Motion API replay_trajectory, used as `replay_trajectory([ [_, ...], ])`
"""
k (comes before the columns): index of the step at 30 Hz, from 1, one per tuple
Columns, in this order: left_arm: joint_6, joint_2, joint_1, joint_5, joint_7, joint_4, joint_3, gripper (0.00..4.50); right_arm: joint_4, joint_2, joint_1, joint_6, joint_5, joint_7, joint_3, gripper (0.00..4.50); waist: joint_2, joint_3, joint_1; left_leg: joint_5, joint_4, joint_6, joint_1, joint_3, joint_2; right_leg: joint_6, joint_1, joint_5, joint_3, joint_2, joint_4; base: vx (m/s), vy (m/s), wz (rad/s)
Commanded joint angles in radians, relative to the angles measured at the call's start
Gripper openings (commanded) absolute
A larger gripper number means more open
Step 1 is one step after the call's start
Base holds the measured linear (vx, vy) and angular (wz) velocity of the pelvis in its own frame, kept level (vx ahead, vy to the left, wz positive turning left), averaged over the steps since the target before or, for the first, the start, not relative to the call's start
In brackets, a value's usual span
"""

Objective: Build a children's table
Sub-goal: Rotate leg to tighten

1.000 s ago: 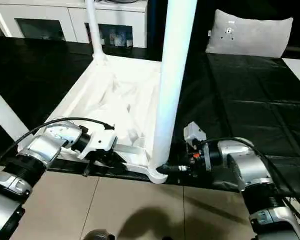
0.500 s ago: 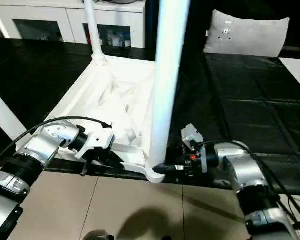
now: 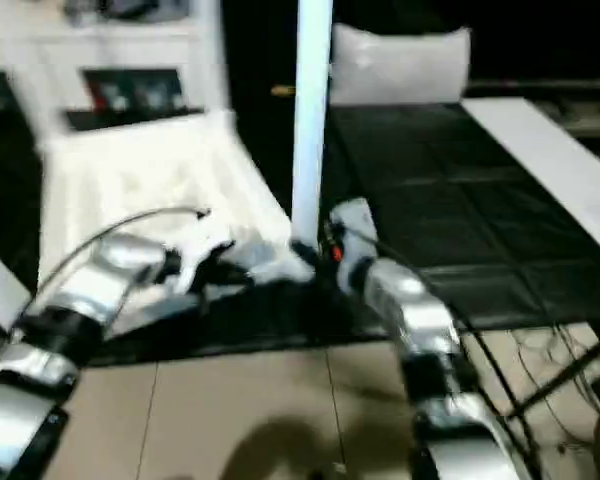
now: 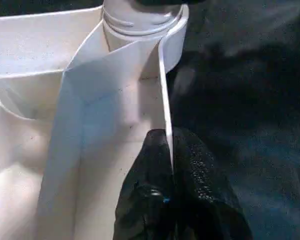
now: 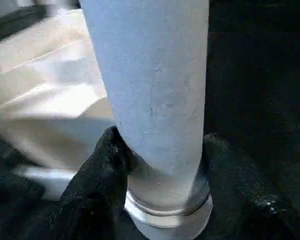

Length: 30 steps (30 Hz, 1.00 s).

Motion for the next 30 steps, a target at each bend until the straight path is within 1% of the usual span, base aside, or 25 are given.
replay_trajectory([
  [1,-0.021,-0.058,-0.012,-0.037,-0.018,-0.075,-0.025,0.00,0.046,0.038,-0.023,-0.022,-0.027,-0.076,0.003,2.56,0.017,-0.086,0.013,-0.007,-0.069,0.068,-0.031,-0.001,0.023,0.151,0.090,-0.390,0.055,-0.086,-0.129,0.000,0.000,0.00],
  [2,-0.020,-0.072,-0.018,-0.031,0.022,-0.068,-0.018,0.00,0.048,0.047,-0.025,-0.043,-0.035,-0.079,0.006,2.56,0.010,-0.088,0.009,-0.006,-0.071,0.071,-0.028,0.001,0.025,0.124,0.089,-0.349,0.054,-0.080,-0.128,0.000,0.000,0.00],
  [3,-0.019,-0.080,-0.021,-0.028,0.048,-0.065,-0.014,0.00,0.049,0.053,-0.027,-0.055,-0.039,-0.081,0.008,2.69,0.012,-0.088,0.010,-0.010,-0.074,0.069,-0.023,0.003,0.026,0.096,0.089,-0.331,0.052,-0.079,-0.127,0.000,0.000,0.00],
  [4,-0.025,-0.083,-0.026,-0.021,0.070,-0.057,-0.012,0.00,0.043,0.058,-0.024,-0.062,-0.030,-0.071,0.001,2.75,0.009,-0.080,0.012,-0.046,-0.078,0.075,-0.013,0.010,0.024,0.056,0.084,-0.368,0.052,-0.082,-0.141,0.000,0.000,0.00],
  [5,-0.026,-0.083,-0.026,-0.021,0.070,-0.057,-0.013,0.00,0.042,0.058,-0.024,-0.063,-0.029,-0.069,0.001,2.86,0.009,-0.078,0.015,-0.060,-0.079,0.078,-0.009,0.011,0.025,0.052,0.083,-0.389,0.051,-0.083,-0.145,0.000,0.000,0.00],
  [6,-0.044,-0.074,-0.024,-0.013,0.074,-0.052,-0.015,0.00,0.021,0.046,-0.010,-0.075,-0.020,-0.040,0.001,2.97,0.013,-0.075,0.017,-0.084,-0.083,0.085,-0.006,0.011,0.029,0.052,0.085,-0.418,0.048,-0.087,-0.149,0.000,0.000,0.00],
  [7,-0.048,-0.072,-0.023,-0.012,0.073,-0.053,-0.015,0.00,0.015,0.042,-0.006,-0.079,-0.017,-0.032,0.002,3.05,0.014,-0.076,0.017,-0.090,-0.085,0.087,-0.004,0.009,0.035,0.051,0.085,-0.421,0.047,-0.089,-0.150,0.000,0.000,0.00],
  [8,-0.052,-0.070,-0.022,-0.012,0.072,-0.053,-0.015,0.00,0.009,0.039,-0.002,-0.083,-0.015,-0.025,0.003,3.17,0.016,-0.080,0.017,-0.084,-0.088,0.089,-0.005,0.006,0.045,0.041,0.091,-0.389,0.049,-0.094,-0.145,0.000,0.000,0.00],
  [9,-0.072,-0.058,-0.017,-0.010,0.067,-0.056,-0.012,0.00,-0.013,0.014,0.015,-0.104,0.004,0.021,0.001,3.28,0.019,-0.082,0.019,-0.076,-0.089,0.090,-0.006,0.004,0.048,0.032,0.091,-0.363,0.051,-0.096,-0.140,0.000,0.000,0.00],
  [10,-0.075,-0.056,-0.016,-0.009,0.066,-0.057,-0.011,0.00,-0.016,0.010,0.017,-0.108,0.007,0.028,0.001,3.36,0.014,-0.081,0.019,-0.066,-0.088,0.096,-0.009,0.005,0.050,0.013,0.090,-0.315,0.056,-0.098,-0.131,0.000,0.000,0.00],
  [11,-0.082,-0.050,-0.015,-0.009,0.059,-0.058,-0.011,0.00,-0.023,-0.006,0.024,-0.120,0.010,0.049,0.002,3.43,0.014,-0.082,0.022,-0.062,-0.088,0.096,-0.010,0.005,0.048,0.012,0.094,-0.310,0.056,-0.099,-0.129,0.000,0.000,0.00],
  [12,-0.090,-0.027,-0.010,-0.003,0.036,-0.059,-0.020,0.00,-0.037,-0.053,0.044,-0.145,0.013,0.122,0.005,3.43,0.015,-0.084,0.023,-0.054,-0.087,0.098,-0.013,0.007,0.045,0.005,0.096,-0.304,0.058,-0.102,-0.125,0.000,0.000,0.00],
  [14,-0.114,0.001,-0.007,0.002,-0.001,-0.054,-0.032,0.00,-0.059,-0.106,0.068,-0.156,0.022,0.211,0.010,3.50,0.013,-0.084,0.031,-0.043,-0.086,0.111,-0.013,0.009,0.044,0.008,0.096,-0.294,0.060,-0.099,-0.124,0.000,0.000,0.00],
  [15,-0.141,0.018,-0.006,0.003,-0.029,-0.049,-0.040,0.00,-0.074,-0.138,0.081,-0.160,0.028,0.266,0.016,3.78,0.014,-0.083,0.035,-0.038,-0.086,0.116,-0.016,0.010,0.044,0.012,0.098,-0.295,0.058,-0.098,-0.125,0.000,0.000,0.00],
  [16,-0.158,0.028,-0.005,0.003,-0.046,-0.044,-0.045,0.00,-0.081,-0.156,0.087,-0.164,0.031,0.297,0.020,3.85,0.010,-0.083,0.040,-0.032,-0.086,0.118,-0.018,0.011,0.040,0.024,0.101,-0.301,0.057,-0.095,-0.126,0.000,0.000,0.00],
  [19,-0.246,0.065,-0.001,0.003,-0.113,-0.028,-0.060,0.00,-0.102,-0.227,0.106,-0.159,0.044,0.406,0.029,4.10,0.012,-0.084,0.050,-0.021,-0.085,0.121,-0.016,0.012,0.044,0.033,0.098,-0.298,0.056,-0.093,-0.125,0.000,0.000,0.00],
  [21,-0.294,0.098,-0.001,0.011,-0.170,-0.014,-0.080,0.00,-0.116,-0.297,0.119,-0.168,0.052,0.520,0.050,4.10,0.016,-0.085,0.057,-0.025,-0.085,0.119,-0.014,0.011,0.047,0.029,0.096,-0.296,0.054,-0.092,-0.125,0.000,0.000,0.00],
  [22,-0.322,0.110,-0.003,0.014,-0.194,-0.005,-0.090,0.00,-0.116,-0.328,0.123,-0.182,0.055,0.573,0.061,4.10,0.013,-0.085,0.062,-0.026,-0.085,0.120,-0.013,0.012,0.048,0.028,0.095,-0.297,0.054,-0.091,-0.124,0.000,0.000,0.00],
  [23,-0.344,0.118,-0.004,0.017,-0.211,0.003,-0.096,0.00,-0.112,-0.351,0.124,-0.195,0.057,0.612,0.069,4.10,0.014,-0.085,0.067,-0.032,-0.084,0.120,-0.013,0.013,0.047,0.026,0.095,-0.302,0.052,-0.091,-0.125,0.000,0.000,0.00],
  [24,-0.344,0.118,-0.004,0.017,-0.211,0.003,-0.096,0.00,-0.112,-0.351,0.124,-0.195,0.057,0.612,0.069,4.10,0.013,-0.083,0.071,-0.044,-0.085,0.117,-0.012,0.016,0.047,0.031,0.093,-0.320,0.053,-0.091,-0.127,0.000,0.000,0.00],
  [25,-0.383,0.125,-0.007,0.008,-0.250,0.011,-0.106,0.00,-0.103,-0.377,0.122,-0.214,0.060,0.670,0.080,4.10,0.008,-0.083,0.073,-0.050,-0.085,0.111,-0.011,0.017,0.045,0.036,0.094,-0.338,0.051,-0.091,-0.130,0.000,0.000,0.00],
  [26,-0.384,0.125,-0.007,0.008,-0.252,0.011,-0.106,0.00,-0.103,-0.378,0.122,-0.214,0.060,0.672,0.081,4.10,0.008,-0.083,0.073,-0.050,-0.085,0.111,-0.011,0.017,0.045,0.036,0.094,-0.338,0.051,-0.091,-0.130,0.000,0.000,0.00],
  [27,-0.400,0.128,-0.009,0.001,-0.272,0.016,-0.111,0.00,-0.100,-0.389,0.120,-0.217,0.064,0.702,0.085,4.10,0.010,-0.082,0.079,-0.055,-0.086,0.107,-0.008,0.018,0.045,0.039,0.093,-0.353,0.051,-0.092,-0.132,0.000,0.000,0.00],
  [28,-0.417,0.130,-0.009,-0.015,-0.313,0.016,-0.116,0.00,-0.097,-0.404,0.116,-0.216,0.071,0.750,0.094,4.10,0.010,-0.081,0.084,-0.065,-0.086,0.105,-0.006,0.019,0.046,0.044,0.091,-0.375,0.048,-0.091,-0.136,0.000,0.000,0.00],
  [30,-0.433,0.136,-0.007,-0.030,-0.379,0.007,-0.127,0.00,-0.093,-0.419,0.109,-0.208,0.086,0.818,0.107,4.10,0.011,-0.083,0.091,-0.064,-0.086,0.108,-0.006,0.018,0.048,0.041,0.092,-0.372,0.049,-0.092,-0.135,0.000,0.000,0.00],
])
